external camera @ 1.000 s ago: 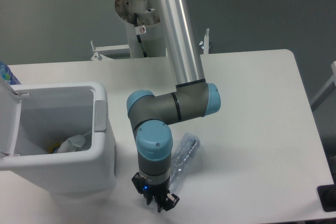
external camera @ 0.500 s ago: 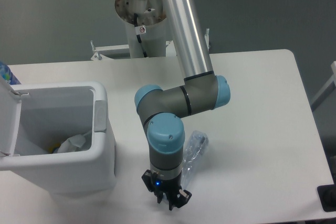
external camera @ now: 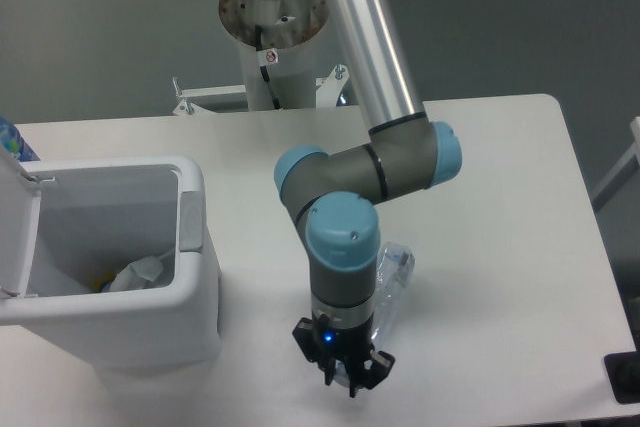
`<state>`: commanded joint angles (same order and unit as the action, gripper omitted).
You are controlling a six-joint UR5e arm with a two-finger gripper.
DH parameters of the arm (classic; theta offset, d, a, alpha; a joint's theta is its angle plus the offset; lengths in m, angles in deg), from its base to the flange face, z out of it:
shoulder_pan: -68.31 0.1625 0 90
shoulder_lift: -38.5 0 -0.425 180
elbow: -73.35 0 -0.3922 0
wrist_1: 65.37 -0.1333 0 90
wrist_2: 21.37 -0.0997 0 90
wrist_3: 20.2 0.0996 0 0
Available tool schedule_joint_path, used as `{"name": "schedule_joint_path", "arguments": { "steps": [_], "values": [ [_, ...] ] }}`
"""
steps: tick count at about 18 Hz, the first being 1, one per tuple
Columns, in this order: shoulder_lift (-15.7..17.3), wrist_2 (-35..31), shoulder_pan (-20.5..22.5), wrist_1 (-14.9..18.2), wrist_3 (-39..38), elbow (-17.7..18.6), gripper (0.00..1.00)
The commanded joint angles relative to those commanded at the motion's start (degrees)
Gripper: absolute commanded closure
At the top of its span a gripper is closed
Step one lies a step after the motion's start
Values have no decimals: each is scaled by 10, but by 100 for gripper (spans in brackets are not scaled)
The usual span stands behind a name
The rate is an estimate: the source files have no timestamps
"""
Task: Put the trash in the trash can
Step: 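Lift the bottle upright off the table, then carry the bottle over the trash bin and lower it inside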
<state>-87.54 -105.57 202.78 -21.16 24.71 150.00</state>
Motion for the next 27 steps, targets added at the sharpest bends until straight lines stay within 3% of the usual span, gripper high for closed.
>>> {"name": "schedule_joint_path", "arguments": {
  "steps": [4,14,18,22,27],
  "values": [
    [11,1,8,-1,-19,-8,78],
    [33,13,19,-2,-171,-89,78],
    [59,13,19,-3,-187,-107,78],
    [63,15,18,-4,-247,-150,78],
    [101,15,17,-14,-250,-153,78]
  ]
}}
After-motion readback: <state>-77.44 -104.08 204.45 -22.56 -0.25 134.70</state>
